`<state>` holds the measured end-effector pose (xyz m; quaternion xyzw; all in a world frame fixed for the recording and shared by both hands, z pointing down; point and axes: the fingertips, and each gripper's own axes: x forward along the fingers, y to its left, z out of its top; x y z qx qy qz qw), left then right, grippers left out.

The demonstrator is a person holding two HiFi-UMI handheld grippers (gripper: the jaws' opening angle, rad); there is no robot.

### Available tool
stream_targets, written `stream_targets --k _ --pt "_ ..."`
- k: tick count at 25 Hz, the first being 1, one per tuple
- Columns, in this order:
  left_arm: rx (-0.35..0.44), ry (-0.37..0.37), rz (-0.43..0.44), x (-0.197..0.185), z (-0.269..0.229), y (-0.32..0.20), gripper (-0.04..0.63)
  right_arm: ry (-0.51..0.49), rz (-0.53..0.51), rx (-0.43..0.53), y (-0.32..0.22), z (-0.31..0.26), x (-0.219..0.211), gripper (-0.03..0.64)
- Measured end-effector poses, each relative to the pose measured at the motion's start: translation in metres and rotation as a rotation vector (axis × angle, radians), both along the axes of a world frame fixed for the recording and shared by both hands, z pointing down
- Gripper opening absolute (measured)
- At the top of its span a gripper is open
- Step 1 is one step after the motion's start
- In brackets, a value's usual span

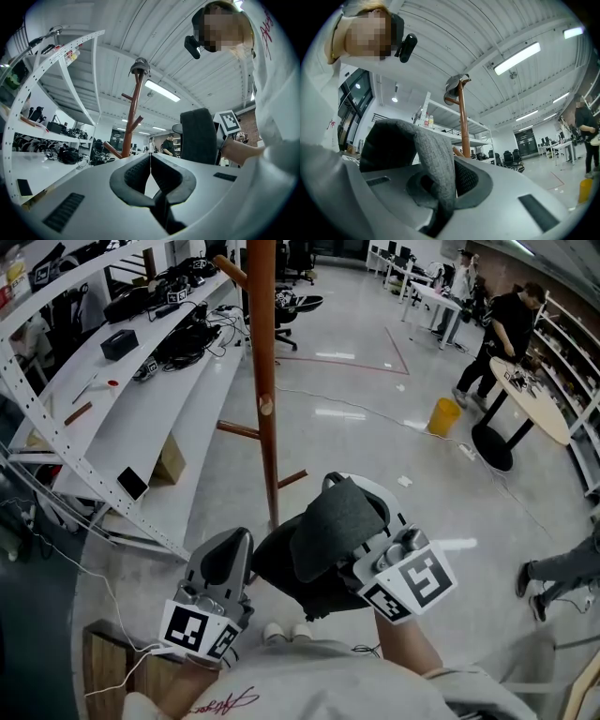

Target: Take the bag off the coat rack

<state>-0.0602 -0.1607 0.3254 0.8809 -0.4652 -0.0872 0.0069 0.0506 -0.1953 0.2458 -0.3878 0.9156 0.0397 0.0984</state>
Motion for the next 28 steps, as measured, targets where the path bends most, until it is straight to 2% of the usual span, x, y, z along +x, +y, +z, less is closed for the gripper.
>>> stream_targets --k 28 --pt "-0.004 0.002 -0.009 0.007 0.007 -0.004 0.02 0.1 -0.058 -0.104 0.014 0.085 -0.008 0.017"
